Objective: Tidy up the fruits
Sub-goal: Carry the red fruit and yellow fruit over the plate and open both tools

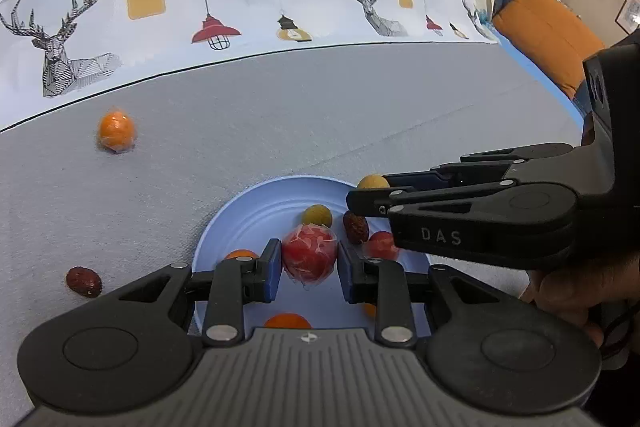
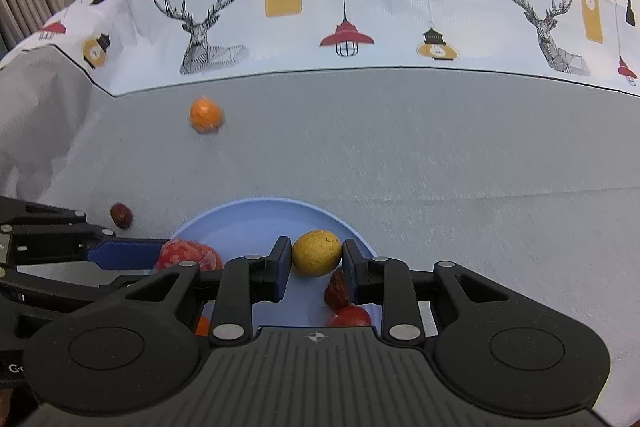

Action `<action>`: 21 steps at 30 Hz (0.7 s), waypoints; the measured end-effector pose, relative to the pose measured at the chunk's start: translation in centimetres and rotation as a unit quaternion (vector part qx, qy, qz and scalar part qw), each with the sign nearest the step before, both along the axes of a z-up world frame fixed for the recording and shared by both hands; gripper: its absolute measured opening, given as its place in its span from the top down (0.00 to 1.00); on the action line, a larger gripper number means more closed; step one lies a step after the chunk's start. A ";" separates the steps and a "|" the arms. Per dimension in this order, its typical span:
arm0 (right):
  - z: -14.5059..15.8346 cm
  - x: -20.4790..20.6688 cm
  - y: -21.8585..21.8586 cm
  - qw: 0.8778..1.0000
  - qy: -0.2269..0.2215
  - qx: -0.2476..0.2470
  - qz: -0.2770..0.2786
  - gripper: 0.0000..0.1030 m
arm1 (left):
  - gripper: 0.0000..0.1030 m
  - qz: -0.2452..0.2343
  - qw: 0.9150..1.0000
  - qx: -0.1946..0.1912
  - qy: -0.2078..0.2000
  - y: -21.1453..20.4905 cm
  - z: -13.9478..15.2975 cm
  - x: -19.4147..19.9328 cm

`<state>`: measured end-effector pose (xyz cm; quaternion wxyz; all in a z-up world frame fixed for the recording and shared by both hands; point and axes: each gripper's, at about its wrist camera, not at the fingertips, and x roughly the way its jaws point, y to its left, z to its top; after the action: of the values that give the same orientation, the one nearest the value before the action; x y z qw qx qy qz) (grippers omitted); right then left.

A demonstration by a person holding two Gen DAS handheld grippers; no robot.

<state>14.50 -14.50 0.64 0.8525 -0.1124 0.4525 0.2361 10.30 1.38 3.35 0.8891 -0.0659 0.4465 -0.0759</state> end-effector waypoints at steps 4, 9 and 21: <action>-0.2 0.0 -0.1 1.000 0.005 -0.004 0.002 0.72 | 0.69 0.004 1.000 -0.002 0.005 0.0 -0.4 0.3; -0.2 0.0 0.1 1.000 0.009 -0.006 0.006 0.72 | 0.68 0.003 1.000 -0.005 0.003 0.3 -0.4 0.4; -0.5 0.2 0.1 1.000 0.013 -0.016 0.001 0.56 | 0.62 0.015 1.000 -0.008 0.005 0.8 -0.5 0.4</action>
<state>14.68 -14.45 0.10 0.8443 -0.1237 0.4673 0.2313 10.67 2.19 2.88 0.8873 -0.0797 0.4496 -0.0654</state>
